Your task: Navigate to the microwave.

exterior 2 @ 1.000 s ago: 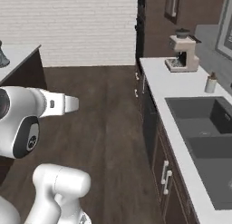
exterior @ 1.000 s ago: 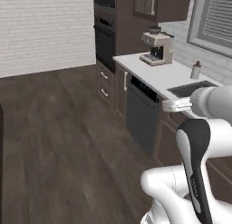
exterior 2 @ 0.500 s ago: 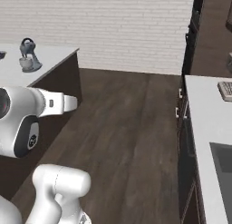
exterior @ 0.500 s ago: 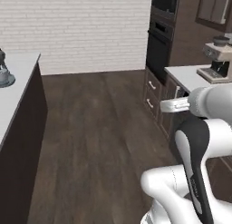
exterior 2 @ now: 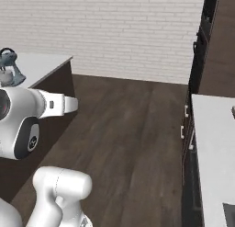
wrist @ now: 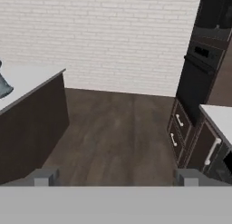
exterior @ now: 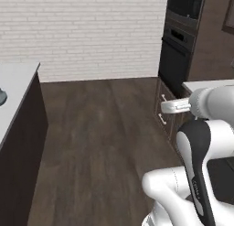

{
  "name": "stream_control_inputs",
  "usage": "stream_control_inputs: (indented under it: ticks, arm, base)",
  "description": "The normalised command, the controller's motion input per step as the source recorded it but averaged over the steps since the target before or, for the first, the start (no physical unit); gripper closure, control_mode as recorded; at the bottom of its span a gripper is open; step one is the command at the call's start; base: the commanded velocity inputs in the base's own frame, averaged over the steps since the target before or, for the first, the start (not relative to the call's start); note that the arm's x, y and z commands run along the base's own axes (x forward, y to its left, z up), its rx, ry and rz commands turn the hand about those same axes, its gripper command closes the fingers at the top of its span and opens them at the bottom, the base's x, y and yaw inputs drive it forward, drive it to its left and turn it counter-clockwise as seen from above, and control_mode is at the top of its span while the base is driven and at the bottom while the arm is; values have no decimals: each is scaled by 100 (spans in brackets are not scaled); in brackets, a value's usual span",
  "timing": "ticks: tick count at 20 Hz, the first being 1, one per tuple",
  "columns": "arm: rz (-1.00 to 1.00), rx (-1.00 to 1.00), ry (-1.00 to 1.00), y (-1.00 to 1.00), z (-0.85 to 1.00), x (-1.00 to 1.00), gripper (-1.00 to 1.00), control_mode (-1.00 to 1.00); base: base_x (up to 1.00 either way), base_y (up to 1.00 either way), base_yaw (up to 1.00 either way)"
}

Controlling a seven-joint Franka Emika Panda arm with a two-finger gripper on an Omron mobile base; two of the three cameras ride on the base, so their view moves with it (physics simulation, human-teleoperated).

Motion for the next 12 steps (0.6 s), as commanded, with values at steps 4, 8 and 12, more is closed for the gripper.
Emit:
stream_control_inputs:
  ticks: [4, 8, 12]
  arm:
    - [0, 0, 0, 0, 0, 0, -100, 100]
    - [0, 0, 0, 0, 0, 0, -100, 100]
    - [0, 0, 0, 0, 0, 0, -100, 100]
  base:
    - [100, -5, 0]
    - [100, 0, -2]
    - [100, 0, -9]
